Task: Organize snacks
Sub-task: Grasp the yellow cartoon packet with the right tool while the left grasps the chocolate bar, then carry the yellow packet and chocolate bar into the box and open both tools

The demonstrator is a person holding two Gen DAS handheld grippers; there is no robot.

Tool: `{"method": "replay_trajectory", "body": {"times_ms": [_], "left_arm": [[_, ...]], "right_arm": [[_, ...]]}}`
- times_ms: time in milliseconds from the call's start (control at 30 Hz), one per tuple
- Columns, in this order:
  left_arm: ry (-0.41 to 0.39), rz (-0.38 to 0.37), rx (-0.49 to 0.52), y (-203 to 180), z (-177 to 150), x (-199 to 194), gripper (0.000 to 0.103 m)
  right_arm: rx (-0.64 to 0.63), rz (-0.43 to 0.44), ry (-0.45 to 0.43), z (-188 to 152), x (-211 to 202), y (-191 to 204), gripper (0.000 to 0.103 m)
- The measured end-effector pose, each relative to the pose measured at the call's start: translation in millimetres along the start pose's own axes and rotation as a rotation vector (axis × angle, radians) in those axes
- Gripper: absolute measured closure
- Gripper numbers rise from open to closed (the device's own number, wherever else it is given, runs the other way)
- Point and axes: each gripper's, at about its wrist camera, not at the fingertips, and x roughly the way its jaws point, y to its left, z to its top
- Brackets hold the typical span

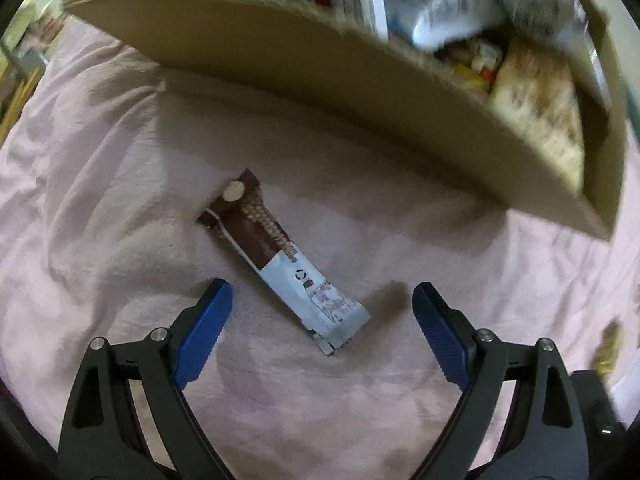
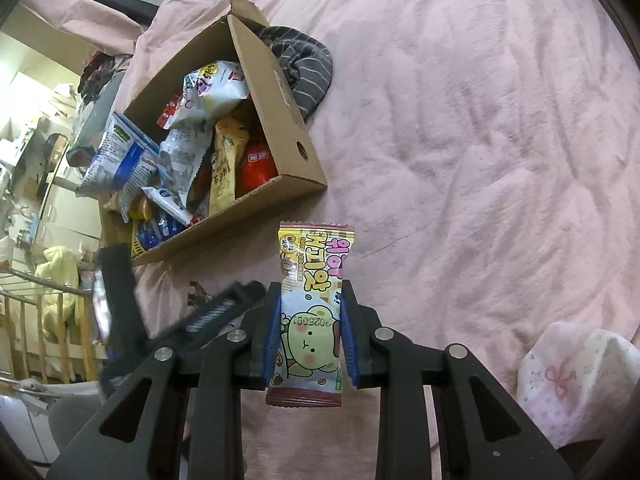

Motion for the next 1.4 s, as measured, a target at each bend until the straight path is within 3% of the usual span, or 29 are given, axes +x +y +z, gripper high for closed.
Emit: {"method": "replay_trajectory", "body": {"times_ms": [67,133,300,400,867,1033,1300,1400], "left_arm": [[-0.001,0.016,0.013,-2,-2,2,0.018],[-0.007,0.042,0.033,-5,-4,1,0.029],[-0.011,0.045,0.094,-4,-8,-5,0.073],[0.0,0.021,0.128,0,-8,-10,0.081],[0.08,-0.045,0.309,67,-1,-24,0.082],[0.063,-0.038,0.327,89,-5,-35,0.082],[-0.108,-0.037,0.43,107,-18,-96,0.083],[-0.219,-0.053,0.477,107,-23,-129,0.083]], "right_arm": [[-0.002,0.009,0.001,0,0,0,0.075],[-0.01,0.008,-0.002,1,0,3,0.075],[-0.015,0.014,-0.001,2,4,9,0.075],[-0.024,0.017,0.002,2,5,13,0.075],[-0.046,0.041,-0.002,-2,3,23,0.075],[-0.07,0.055,-0.004,-6,1,30,0.075],[-0.088,0.081,-0.022,-7,-7,37,0.075],[-0.104,0.099,-0.042,-6,-12,43,0.075]]}}
